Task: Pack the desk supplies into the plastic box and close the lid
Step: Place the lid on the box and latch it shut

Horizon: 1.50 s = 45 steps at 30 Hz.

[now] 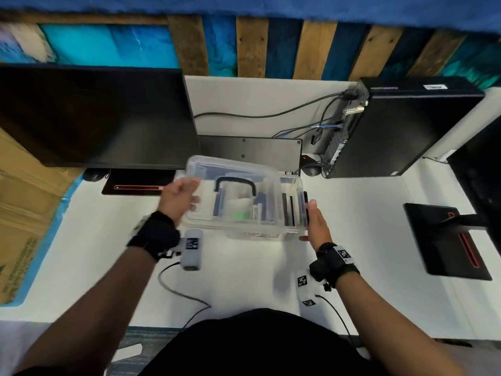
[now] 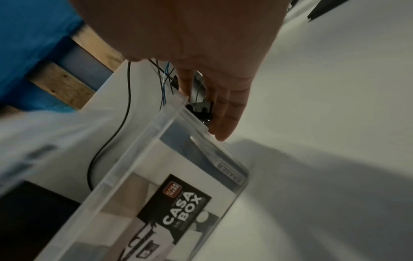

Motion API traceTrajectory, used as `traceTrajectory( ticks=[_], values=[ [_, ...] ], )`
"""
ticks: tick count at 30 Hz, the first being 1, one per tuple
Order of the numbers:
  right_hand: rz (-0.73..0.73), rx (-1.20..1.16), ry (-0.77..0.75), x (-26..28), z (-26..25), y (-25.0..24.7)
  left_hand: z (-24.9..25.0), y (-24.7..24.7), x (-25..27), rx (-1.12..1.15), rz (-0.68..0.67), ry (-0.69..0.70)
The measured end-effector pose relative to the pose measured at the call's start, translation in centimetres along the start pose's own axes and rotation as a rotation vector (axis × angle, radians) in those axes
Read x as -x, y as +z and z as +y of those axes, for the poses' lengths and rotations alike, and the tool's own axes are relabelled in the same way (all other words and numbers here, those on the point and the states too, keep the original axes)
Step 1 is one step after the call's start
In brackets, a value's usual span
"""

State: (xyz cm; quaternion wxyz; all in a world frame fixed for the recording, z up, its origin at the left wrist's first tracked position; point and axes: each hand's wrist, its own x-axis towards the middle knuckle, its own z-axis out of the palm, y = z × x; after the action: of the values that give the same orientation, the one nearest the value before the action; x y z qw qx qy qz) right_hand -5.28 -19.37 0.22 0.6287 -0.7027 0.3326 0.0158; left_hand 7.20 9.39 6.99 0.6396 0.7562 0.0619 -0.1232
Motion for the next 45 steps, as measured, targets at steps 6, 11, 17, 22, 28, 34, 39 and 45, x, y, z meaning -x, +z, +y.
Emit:
traceTrajectory(
  ticks=[6, 11, 17, 22, 28, 34, 39, 45],
  values=[
    [0.063, 0.029, -0.014, -0.7, -0.6, -1.5, -3.0, 7.2, -2.5, -0.171, -0.024, -0.08],
    [0.044, 0.102, -0.043, -1.2, 0.6, -1.9, -3.7, 7.8, -2.3, -0.664, 0.018, 0.017],
    [0.074, 0.244, -0.219, -0.6, 0.2, -2.2, -6.0, 8.8, -2.4, -0.623, 0.058, 0.041],
    [0.099, 0.287, -0.228, -1.1, 0.2, -2.8, -4.8, 9.6, -2.8, -0.663, 0.036, 0.03],
    [0.139, 0.259, -0.038, -2.4, -1.6, -3.2, -2.9, 9.5, -4.6, -0.811, 0.04, -0.062],
    [0.194, 0.159, 0.069, -4.4, -1.7, -3.5, -3.2, 9.4, -5.6, -0.779, 0.076, -0.151],
    [0.166, 0.268, 0.019, -4.5, -2.7, -3.2, -5.0, 8.5, -6.1, -0.346, -0.105, -0.375],
    [0.177, 0.478, -0.09, -4.7, -2.7, -2.5, -5.6, 8.5, -6.0, -0.485, -0.159, -0.283]
  ],
)
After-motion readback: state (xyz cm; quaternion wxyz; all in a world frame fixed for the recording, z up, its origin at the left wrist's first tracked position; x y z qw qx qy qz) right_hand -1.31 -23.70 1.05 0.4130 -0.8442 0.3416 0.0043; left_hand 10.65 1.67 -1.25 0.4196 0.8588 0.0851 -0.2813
